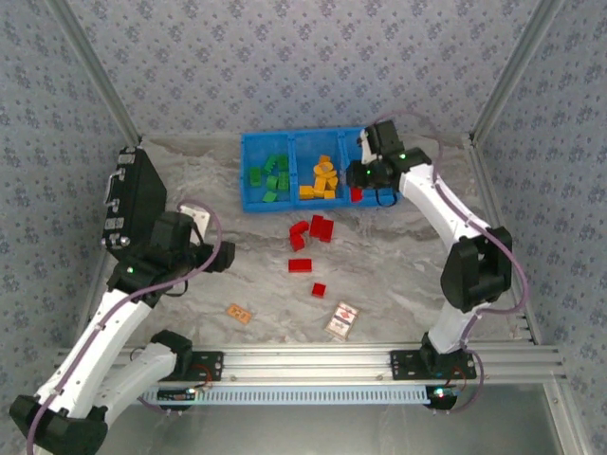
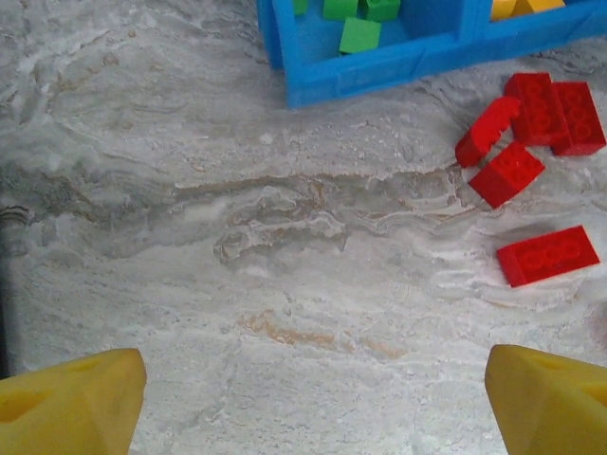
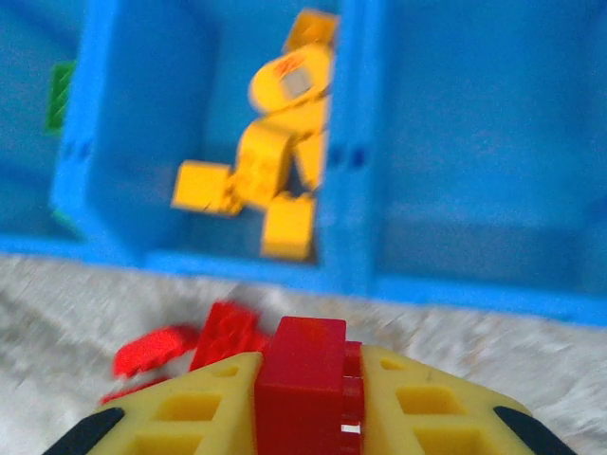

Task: Sort the legos into containers by color
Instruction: Place the lego in the container.

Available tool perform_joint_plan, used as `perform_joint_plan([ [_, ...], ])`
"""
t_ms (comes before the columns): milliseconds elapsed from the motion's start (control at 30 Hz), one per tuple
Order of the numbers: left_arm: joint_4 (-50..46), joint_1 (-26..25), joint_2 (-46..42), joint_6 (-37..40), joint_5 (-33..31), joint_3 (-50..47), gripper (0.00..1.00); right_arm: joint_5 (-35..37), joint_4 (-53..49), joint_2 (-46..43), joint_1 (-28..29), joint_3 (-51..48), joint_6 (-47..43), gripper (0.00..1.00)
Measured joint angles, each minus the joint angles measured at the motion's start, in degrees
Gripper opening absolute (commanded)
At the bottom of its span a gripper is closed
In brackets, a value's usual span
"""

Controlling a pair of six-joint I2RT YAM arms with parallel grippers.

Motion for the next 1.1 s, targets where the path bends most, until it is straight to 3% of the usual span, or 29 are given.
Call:
perform_joint_plan([
  [167, 0.4, 0.0, -3.8, 1.9, 1.3, -2.2, 0.97, 3.7, 0.6, 9.8, -3.6, 7.6, -2.8, 0.33],
  [333, 1.1, 0.0, -7.1, 2.5, 1.4, -2.4, 1.0, 6.7, 0.6, 19.7, -4.2, 13.6, -5.0, 0.44],
  [533, 2.0, 0.0, -8.2, 2.8, 1.7, -2.8, 1.0, 9.0, 0.2, 23.0, -4.1, 15.3, -7.2, 0.56],
  [700, 2.3, 0.0, -6.7, 2.8, 1.9, -3.0, 1.0, 11.1, 2.3, 15.8, -3.1, 7.1, -7.5, 0.59],
  [800, 2.4, 0.0, -5.9, 2.8, 1.9, -3.0, 1.0, 11.5, 2.9, 7.4, -0.9, -0.5, -5.7, 0.69],
  [1033, 4.0, 0.0, -3.5, 2.8, 2.6, -3.2, 1.0, 10.8, 8.7, -6.6, 8.2, -15.8, 3.5, 0.74],
  [1100, 4.6, 0.0, -3.3, 2.8, 3.2, -3.4, 1.0, 9.8, 10.3, -7.1, 11.1, -19.2, 5.4, 0.83],
])
